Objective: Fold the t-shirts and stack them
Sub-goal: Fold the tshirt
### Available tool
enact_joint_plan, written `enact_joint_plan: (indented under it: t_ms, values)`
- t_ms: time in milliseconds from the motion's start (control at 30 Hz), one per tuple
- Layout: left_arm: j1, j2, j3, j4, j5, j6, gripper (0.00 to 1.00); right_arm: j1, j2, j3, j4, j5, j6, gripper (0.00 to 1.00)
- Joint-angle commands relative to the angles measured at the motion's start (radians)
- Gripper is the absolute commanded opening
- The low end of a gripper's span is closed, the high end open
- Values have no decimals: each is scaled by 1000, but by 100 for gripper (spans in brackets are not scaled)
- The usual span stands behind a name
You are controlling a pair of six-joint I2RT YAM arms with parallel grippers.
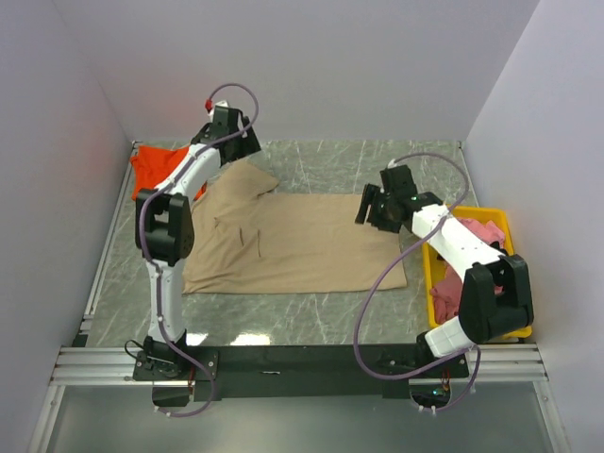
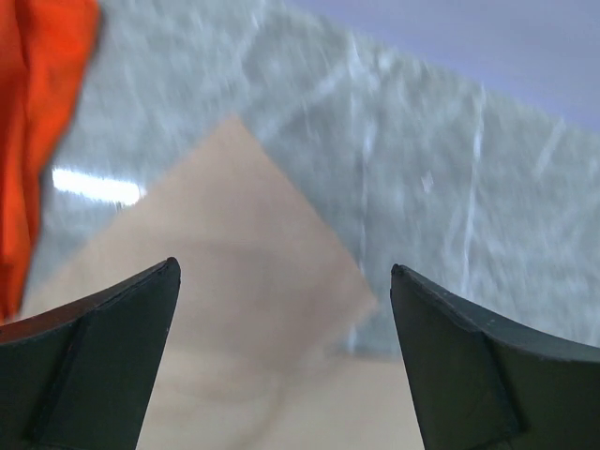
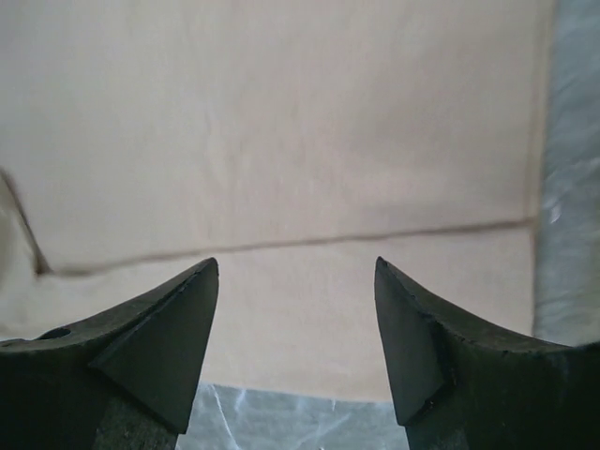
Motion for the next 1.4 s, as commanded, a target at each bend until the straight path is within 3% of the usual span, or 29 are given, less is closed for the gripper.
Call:
enact_joint_plan:
  t_ms: [0,267,367,700,1000,1133,1233,1367]
  values:
    - [40,147,166,-39,-2,50,99,-52,19,81,24,31,5,74]
    - [92,275,260,130,135,95,99,-172,213,282,27,22,3,75]
    - [91,329,327,112,149,121,99,-186,269,348,20,22,2,75]
    - [88,410,355,78,143,203,74,-212,357,407,3,27,-10,75]
    - [77,484,478,-8,37,164,67,-213,386,413,12,27,-16,75]
    - [72,508,508,-42,16,157,54,-215,394,404,20,30,-15,75]
    - [58,467,418,-10,-9,170,45,-218,401,400,23,22,-10,75]
    - [35,458,410,-32,-50,182,32,-220,408,405,18,30,-9,75]
